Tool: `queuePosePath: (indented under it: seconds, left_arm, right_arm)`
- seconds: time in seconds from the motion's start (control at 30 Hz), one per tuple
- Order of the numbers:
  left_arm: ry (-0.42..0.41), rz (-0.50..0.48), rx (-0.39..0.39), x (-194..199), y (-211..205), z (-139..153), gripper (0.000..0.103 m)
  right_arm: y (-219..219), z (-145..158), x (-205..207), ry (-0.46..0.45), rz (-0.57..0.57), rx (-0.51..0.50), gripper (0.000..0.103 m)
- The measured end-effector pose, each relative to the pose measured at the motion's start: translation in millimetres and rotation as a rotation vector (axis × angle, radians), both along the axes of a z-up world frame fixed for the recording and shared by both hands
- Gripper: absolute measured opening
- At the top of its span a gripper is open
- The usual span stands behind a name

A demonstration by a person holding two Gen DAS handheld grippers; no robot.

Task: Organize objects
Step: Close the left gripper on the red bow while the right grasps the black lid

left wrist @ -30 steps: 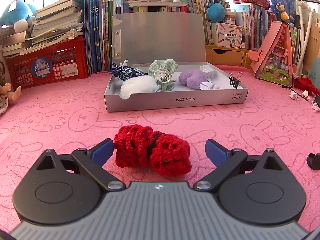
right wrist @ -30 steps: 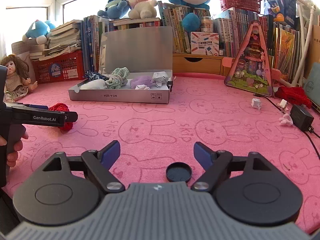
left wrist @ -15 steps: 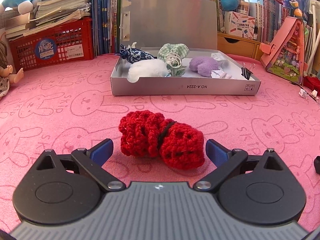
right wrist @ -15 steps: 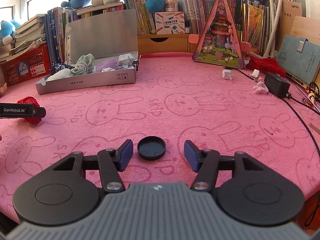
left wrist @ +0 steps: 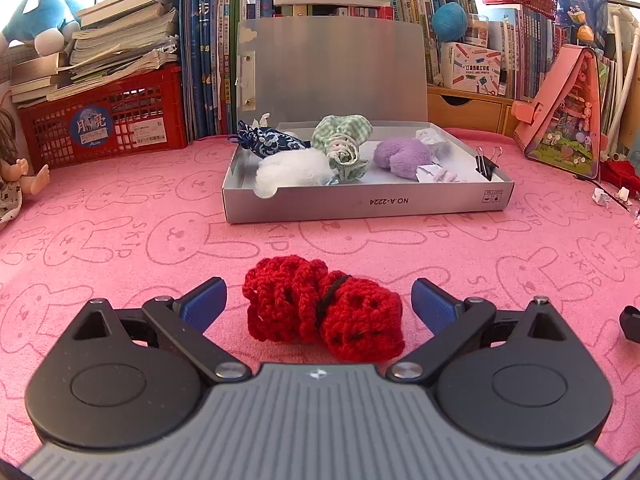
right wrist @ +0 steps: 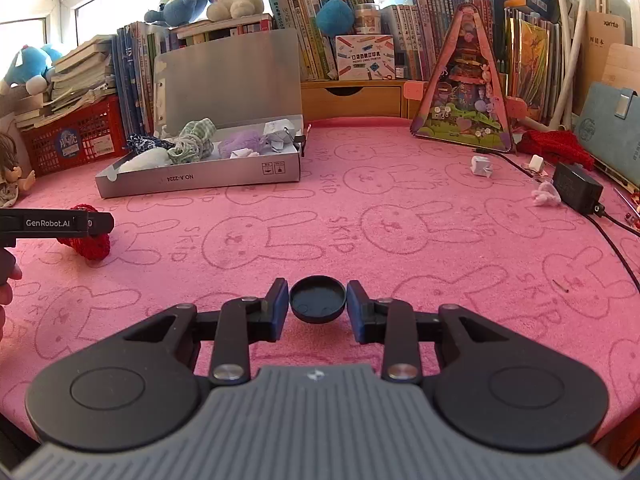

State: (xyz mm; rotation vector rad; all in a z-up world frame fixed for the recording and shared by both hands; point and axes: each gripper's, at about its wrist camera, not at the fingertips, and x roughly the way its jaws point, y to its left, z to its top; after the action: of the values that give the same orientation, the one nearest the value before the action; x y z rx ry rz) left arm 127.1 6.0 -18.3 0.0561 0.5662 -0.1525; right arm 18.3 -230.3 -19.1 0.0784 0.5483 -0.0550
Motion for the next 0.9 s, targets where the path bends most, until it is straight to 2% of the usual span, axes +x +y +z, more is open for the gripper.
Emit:
queuePosePath:
  seconds: [0.37, 0.73, 0.9]
  left_arm:
    - [0.027, 0.006, 0.026, 11, -6, -10, 0.100]
    - [0.103, 0.061, -0.005, 24, 2, -17, 0.101]
    - [0.105, 0.063, 0.005, 24, 1, -18, 0.103]
  right_arm:
    - [58, 9, 41, 0.015, 0.103, -0.056, 0.037]
    - [76, 2, 68, 0.055, 0.128, -0.027, 0.039]
    - [85, -1, 77, 0.062, 0.143, -0.024, 0.039]
